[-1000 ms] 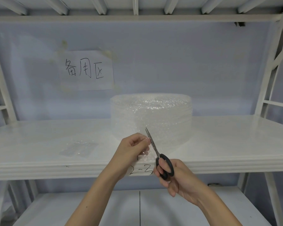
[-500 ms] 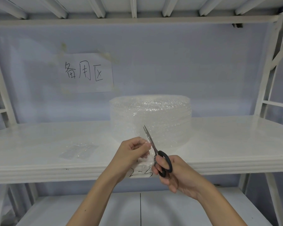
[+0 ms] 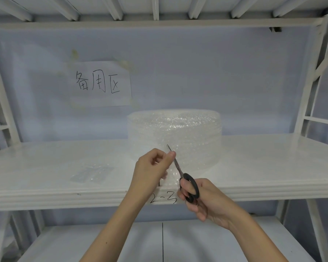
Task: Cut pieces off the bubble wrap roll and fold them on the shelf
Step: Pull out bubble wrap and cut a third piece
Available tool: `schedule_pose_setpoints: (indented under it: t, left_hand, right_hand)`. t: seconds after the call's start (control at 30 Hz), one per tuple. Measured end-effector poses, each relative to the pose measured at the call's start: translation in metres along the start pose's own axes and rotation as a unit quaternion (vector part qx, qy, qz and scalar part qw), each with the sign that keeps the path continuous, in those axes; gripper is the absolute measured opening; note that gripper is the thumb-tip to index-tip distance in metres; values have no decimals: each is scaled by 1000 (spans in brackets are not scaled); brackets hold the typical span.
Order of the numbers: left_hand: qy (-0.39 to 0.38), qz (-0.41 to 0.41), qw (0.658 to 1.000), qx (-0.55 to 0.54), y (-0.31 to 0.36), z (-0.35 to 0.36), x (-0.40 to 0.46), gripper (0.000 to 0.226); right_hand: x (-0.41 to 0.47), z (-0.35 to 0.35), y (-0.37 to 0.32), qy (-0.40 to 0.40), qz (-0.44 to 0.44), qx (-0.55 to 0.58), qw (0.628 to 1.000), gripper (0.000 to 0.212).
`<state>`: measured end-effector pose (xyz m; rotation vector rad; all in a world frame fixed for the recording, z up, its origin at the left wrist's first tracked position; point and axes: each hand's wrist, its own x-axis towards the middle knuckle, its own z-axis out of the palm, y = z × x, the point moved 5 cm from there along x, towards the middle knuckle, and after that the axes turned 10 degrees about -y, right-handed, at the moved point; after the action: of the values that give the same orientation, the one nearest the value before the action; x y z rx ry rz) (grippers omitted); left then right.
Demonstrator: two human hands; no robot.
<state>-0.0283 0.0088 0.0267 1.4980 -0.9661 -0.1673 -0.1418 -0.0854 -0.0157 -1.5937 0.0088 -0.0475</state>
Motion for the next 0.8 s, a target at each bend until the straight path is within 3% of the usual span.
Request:
schedule_pose_setpoints:
  t: [0.1, 0.33, 0.57, 0.8]
  left_hand:
    - [13, 13, 1000, 9, 4, 1, 1, 22]
    - [-36, -4, 995, -95, -3, 9, -3, 17]
    - [-58, 0, 992, -112, -3, 11, -5, 17]
    - [-64, -11, 992, -112, -7, 8, -8, 18]
  right_hand:
    - [0, -3, 2, 7, -2, 23, 1000, 35]
    - [2, -6, 8, -37, 23, 137, 990, 52]
    - [7, -5, -2, -45, 22, 103, 993, 63]
    - [15, -6, -2, -20, -19, 37, 999, 40]
